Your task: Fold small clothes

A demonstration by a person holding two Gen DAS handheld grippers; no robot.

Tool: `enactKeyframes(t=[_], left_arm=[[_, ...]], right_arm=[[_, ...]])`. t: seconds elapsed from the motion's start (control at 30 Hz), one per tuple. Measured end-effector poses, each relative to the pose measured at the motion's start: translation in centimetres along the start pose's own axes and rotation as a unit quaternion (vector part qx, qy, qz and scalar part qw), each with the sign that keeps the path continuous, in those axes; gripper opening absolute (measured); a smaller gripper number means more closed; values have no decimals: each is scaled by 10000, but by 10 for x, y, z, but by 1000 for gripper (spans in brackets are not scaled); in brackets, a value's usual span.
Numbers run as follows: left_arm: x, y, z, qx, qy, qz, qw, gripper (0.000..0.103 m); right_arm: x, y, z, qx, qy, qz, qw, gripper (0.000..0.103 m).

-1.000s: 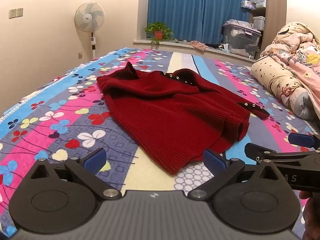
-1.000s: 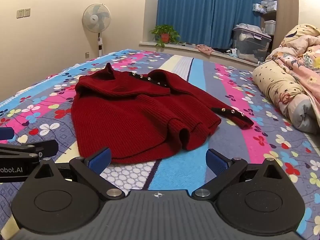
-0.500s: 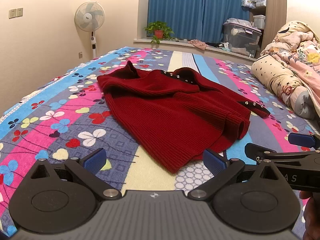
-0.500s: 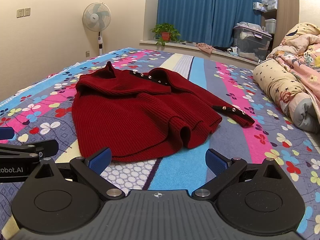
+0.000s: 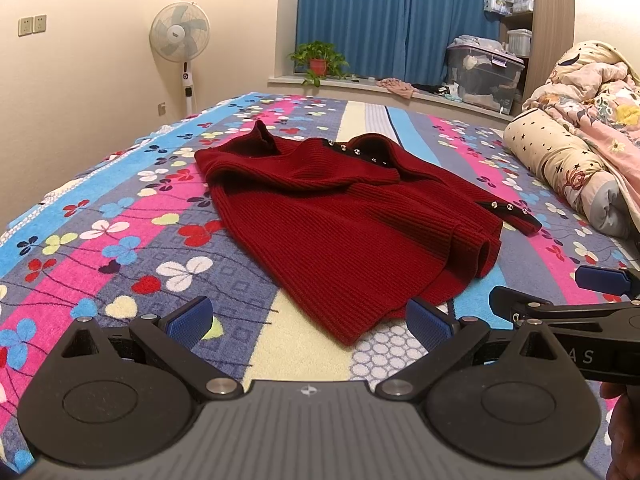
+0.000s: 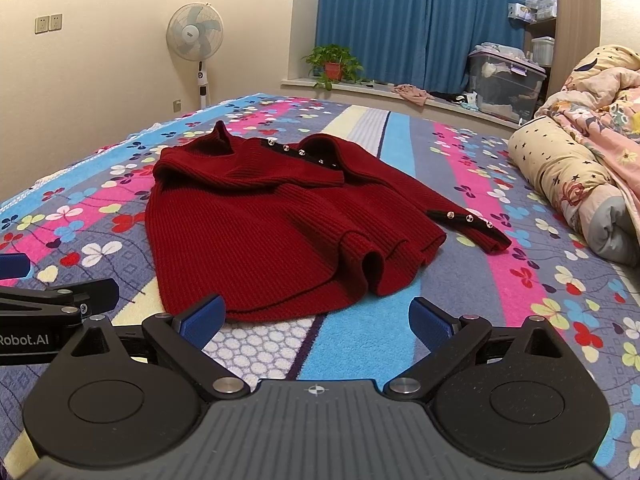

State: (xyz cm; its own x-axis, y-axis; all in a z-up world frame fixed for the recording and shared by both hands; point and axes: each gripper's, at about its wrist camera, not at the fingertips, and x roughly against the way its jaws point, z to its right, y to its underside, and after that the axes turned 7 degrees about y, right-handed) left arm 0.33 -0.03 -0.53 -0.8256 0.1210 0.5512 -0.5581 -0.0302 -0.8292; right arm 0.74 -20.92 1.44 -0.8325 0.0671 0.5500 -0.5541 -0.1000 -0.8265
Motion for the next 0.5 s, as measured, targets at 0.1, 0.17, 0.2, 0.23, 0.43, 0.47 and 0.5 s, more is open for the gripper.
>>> enactKeyframes(t=[0.1,0.17,0.2,0.23,0.43,0.47,0.5], left_arm=[[0,0,0,1,0,0,10000,103],[0,1,0,-11,3,-5,10000,103],[-1,2,0,-13,-2,-8,10000,103],[-1,3,0,-14,-5,-15,10000,103],[-2,4,0,-13,-7,-22,10000,103],[-2,4,0,-15,-9,-22,10000,103],[-2,3,0,-17,-11,-23,10000,103]], right_arm=[[0,0,0,1,2,1,10000,98],[0,0,0,-1,4,3,10000,98],[0,0,0,-1,4,0,10000,98],[0,0,0,0,2,-3,10000,98],[0,0,0,2,2,-8,10000,97],[0,0,0,0,1,-10,10000,97],[0,0,0,1,1,-11,10000,97]])
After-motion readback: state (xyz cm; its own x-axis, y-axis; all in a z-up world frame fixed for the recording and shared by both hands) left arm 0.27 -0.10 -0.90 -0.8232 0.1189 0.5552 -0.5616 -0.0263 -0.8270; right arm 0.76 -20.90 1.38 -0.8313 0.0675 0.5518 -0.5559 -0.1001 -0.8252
